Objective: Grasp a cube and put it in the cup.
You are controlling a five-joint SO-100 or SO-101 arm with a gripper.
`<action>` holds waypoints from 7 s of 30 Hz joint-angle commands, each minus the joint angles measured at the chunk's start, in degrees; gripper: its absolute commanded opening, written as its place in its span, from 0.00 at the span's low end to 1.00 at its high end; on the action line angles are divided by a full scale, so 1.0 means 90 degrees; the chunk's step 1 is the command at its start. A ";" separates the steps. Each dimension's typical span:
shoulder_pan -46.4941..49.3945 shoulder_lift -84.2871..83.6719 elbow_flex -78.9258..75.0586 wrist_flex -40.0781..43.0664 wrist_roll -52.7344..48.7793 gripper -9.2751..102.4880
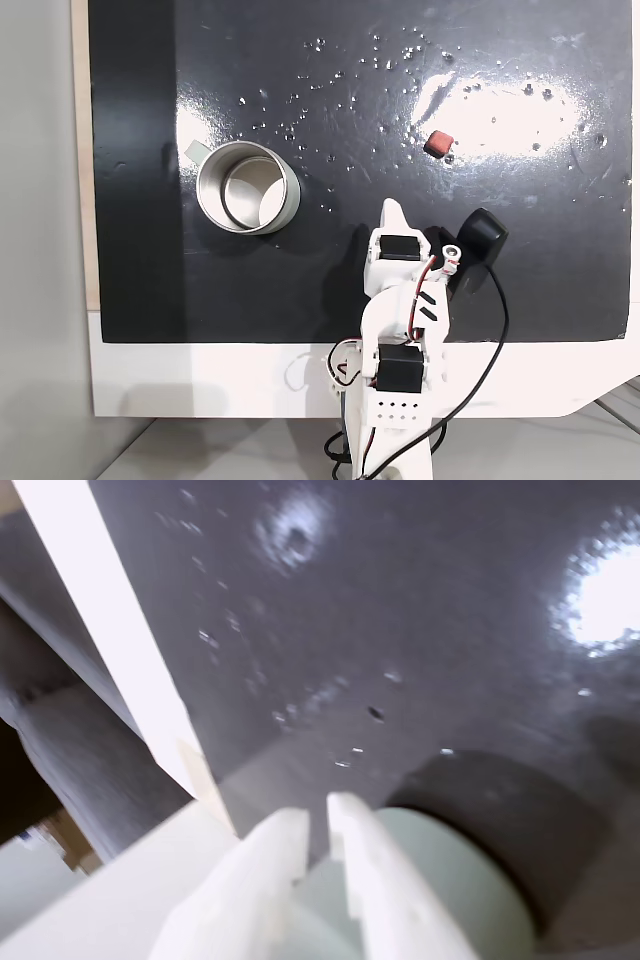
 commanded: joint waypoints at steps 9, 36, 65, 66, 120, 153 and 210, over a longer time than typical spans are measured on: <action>0.0742 -0.4561 -0.5342 0.1104 0.0186 0.09; 0.1133 -0.9678 -1.0322 0.4268 0.1963 0.08; 0.1055 -1.0742 -1.0742 0.4736 0.2607 0.36; 0.1045 -1.0781 -1.0742 0.4717 0.2607 0.37; 0.1016 -1.1553 -0.8867 0.2949 0.2422 0.17; 0.0703 -0.9150 -1.1338 0.5371 0.2109 0.13; -0.4590 -0.9307 -1.0771 0.5664 0.0000 0.30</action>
